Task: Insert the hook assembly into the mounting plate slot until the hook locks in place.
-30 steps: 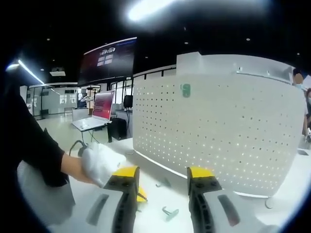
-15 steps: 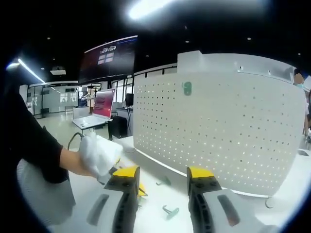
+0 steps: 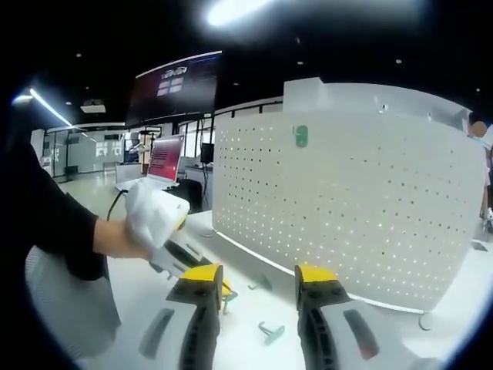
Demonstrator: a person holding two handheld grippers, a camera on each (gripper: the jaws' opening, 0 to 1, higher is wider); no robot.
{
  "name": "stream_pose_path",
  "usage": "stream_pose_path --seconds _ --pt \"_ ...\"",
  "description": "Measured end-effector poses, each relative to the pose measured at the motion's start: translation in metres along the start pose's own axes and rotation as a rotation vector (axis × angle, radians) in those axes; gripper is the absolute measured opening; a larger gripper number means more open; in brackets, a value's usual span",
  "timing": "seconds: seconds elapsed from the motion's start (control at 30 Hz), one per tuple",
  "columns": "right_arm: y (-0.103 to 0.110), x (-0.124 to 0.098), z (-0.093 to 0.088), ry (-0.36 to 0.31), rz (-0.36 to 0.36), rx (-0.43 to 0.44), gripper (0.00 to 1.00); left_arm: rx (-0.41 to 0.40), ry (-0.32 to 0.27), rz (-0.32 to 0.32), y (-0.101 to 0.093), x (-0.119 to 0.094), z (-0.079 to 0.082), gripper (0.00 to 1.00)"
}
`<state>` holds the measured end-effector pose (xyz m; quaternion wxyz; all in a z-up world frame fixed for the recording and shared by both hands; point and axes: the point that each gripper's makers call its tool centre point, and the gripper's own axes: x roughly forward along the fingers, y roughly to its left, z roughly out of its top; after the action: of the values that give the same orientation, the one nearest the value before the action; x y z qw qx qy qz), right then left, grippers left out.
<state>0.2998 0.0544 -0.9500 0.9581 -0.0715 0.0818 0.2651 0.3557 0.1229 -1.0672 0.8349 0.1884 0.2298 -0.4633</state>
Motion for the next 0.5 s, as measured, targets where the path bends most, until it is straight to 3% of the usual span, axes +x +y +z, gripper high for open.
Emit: stream_pose_path --seconds 0.13,0.5 --pt "0.004 0.001 -0.001 0.007 0.012 -0.012 0.34 -0.037 -0.031 -0.018 0.002 -0.004 0.005 0.01" --pt "0.017 0.004 -0.002 0.011 0.054 -0.033 0.31 -0.089 -0.120 -0.150 -0.009 -0.009 0.015 0.01"
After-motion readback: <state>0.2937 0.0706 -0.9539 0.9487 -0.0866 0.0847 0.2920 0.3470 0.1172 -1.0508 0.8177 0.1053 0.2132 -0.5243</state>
